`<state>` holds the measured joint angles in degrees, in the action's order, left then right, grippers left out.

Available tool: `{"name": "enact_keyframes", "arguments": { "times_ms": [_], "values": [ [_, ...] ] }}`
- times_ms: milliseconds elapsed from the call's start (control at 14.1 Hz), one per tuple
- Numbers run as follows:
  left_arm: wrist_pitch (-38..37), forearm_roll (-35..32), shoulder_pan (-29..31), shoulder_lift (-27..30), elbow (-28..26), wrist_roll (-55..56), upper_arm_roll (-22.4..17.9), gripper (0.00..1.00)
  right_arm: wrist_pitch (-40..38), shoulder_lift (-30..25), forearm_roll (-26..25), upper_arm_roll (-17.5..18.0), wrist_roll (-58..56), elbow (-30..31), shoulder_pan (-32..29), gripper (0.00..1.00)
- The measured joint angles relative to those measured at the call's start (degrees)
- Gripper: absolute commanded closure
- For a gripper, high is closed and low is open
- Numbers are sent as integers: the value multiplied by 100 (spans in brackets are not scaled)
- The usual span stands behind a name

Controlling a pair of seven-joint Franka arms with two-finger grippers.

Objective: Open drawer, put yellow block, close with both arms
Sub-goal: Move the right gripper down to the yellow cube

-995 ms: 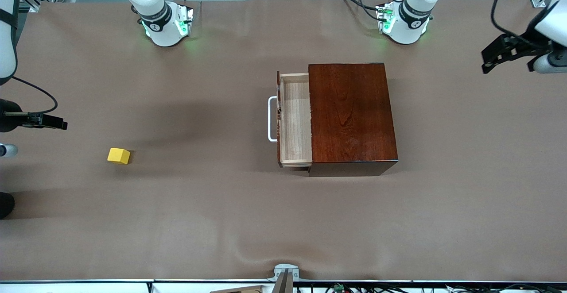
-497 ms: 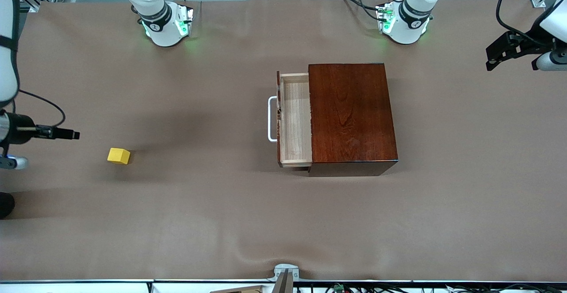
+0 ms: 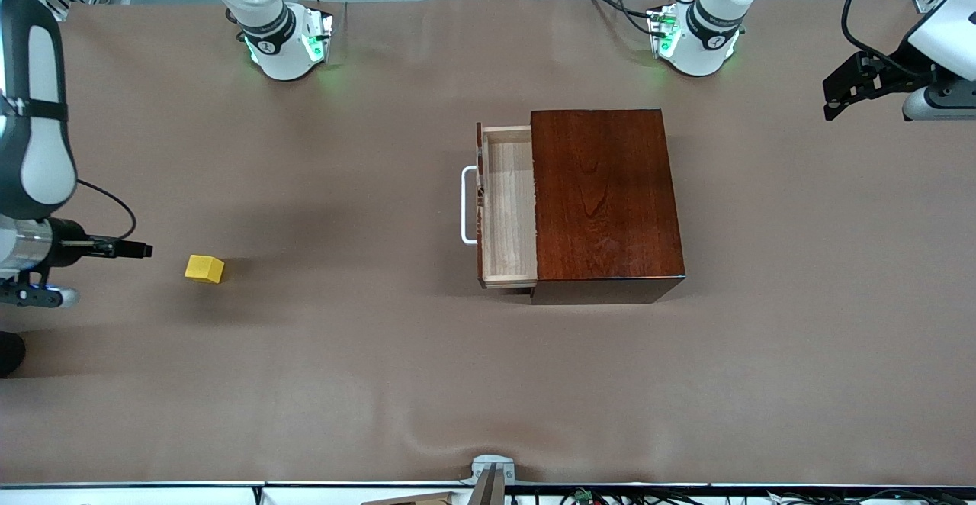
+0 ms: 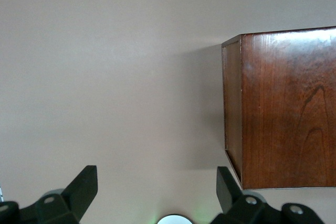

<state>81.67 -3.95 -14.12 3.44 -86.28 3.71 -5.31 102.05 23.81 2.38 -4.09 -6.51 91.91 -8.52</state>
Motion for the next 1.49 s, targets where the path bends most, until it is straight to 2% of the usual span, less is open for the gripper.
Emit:
{"name": "enact_keyframes", "arguments": {
  "times_ms": [213,639,1279,1350,1492],
  "values": [
    [33,0,-1,0,-15,0,0,0,382,174,-19,23,0,206,32,0],
    [89,0,-8,-1,-30,0,48,0,1612,328,-23,58,0,1058,137,0],
    [103,0,-7,-1,-62,0,55,0,2444,758,-25,57,0,1314,159,0],
    [103,0,-8,-1,-63,0,57,0,2531,812,-25,57,0,1341,159,6],
    [103,0,-7,-1,-63,0,62,0,2599,849,-25,56,1,1409,159,51]
  ]
}}
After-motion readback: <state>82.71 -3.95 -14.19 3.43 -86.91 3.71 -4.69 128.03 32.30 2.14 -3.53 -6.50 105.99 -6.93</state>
